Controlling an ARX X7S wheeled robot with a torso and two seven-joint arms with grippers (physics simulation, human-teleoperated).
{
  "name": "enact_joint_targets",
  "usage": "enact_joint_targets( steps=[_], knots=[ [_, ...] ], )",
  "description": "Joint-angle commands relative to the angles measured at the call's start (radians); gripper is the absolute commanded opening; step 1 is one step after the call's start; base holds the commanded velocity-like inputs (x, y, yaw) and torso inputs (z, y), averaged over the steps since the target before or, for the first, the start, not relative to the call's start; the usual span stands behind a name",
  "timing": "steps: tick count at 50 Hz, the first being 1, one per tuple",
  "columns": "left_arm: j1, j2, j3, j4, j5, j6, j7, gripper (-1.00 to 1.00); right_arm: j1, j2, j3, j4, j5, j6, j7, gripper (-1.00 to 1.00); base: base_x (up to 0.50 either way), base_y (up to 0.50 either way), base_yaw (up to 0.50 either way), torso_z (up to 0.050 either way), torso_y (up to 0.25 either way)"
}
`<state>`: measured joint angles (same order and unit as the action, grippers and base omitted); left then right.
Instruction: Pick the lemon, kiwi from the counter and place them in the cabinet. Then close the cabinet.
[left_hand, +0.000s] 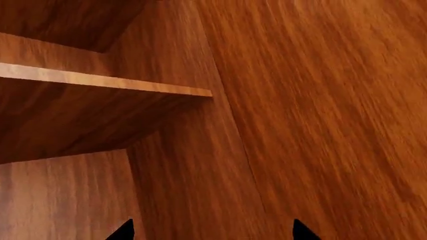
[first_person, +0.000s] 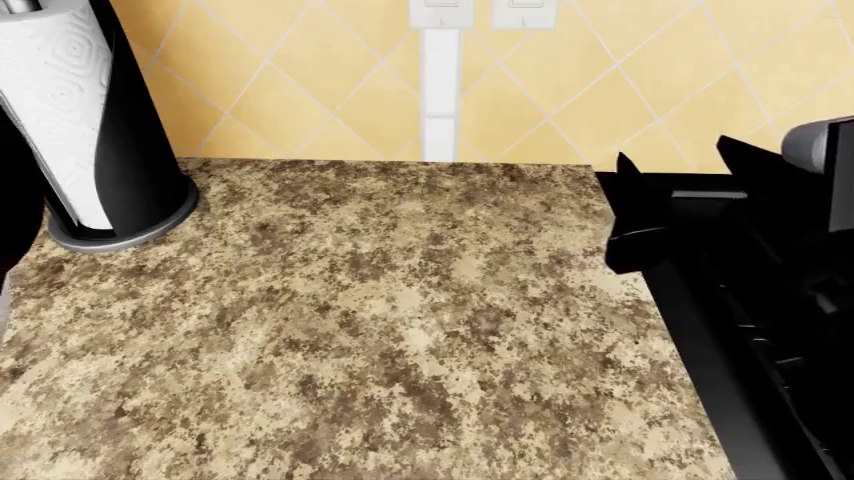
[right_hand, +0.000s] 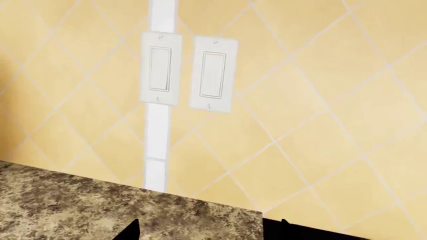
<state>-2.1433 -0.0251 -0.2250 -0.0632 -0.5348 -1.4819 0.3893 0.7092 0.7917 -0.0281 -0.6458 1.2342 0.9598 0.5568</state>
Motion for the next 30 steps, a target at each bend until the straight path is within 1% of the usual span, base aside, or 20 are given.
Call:
enact_joint_targets(
  steps=[1,4,11,16,21,24,30],
  knots=[
    [0.081,-0.057,-0.048,0.105,-0.564,-0.086,-0.252,1.0,-0.017,0.006,0.007,-0.001,-0.004,-0.012,-0.004,1.0,0.0,0.0,0.0,0.0,0.0],
    [0.108,-0.081,-0.026,0.12,-0.709,-0.083,-0.32,1.0,-0.025,0.008,0.01,-0.002,-0.008,-0.017,-0.006,1.0,0.0,0.0,0.0,0.0,0.0],
    [0.163,-0.125,0.016,0.146,-0.891,-0.076,-0.392,1.0,-0.036,0.013,0.017,-0.004,-0.008,-0.022,-0.006,1.0,0.0,0.0,0.0,0.0,0.0],
    [0.192,-0.158,0.062,0.173,-0.983,-0.069,-0.405,1.0,-0.039,0.013,0.015,-0.003,-0.011,-0.026,-0.008,1.0,0.0,0.0,0.0,0.0,0.0],
    [0.227,-0.193,0.122,0.197,-1.008,-0.063,-0.419,1.0,-0.04,0.013,0.014,-0.002,-0.014,-0.029,-0.011,1.0,0.0,0.0,0.0,0.0,0.0],
    [0.254,-0.211,0.158,0.196,-1.021,-0.062,-0.461,1.0,-0.045,0.014,0.016,-0.002,-0.018,-0.033,-0.015,1.0,0.0,0.0,0.0,0.0,0.0],
    [0.326,-0.237,0.195,0.226,-1.147,-0.052,-0.565,1.0,-0.065,0.022,0.032,-0.005,-0.016,-0.044,-0.018,1.0,0.0,0.0,0.0,0.0,0.0]
  ],
)
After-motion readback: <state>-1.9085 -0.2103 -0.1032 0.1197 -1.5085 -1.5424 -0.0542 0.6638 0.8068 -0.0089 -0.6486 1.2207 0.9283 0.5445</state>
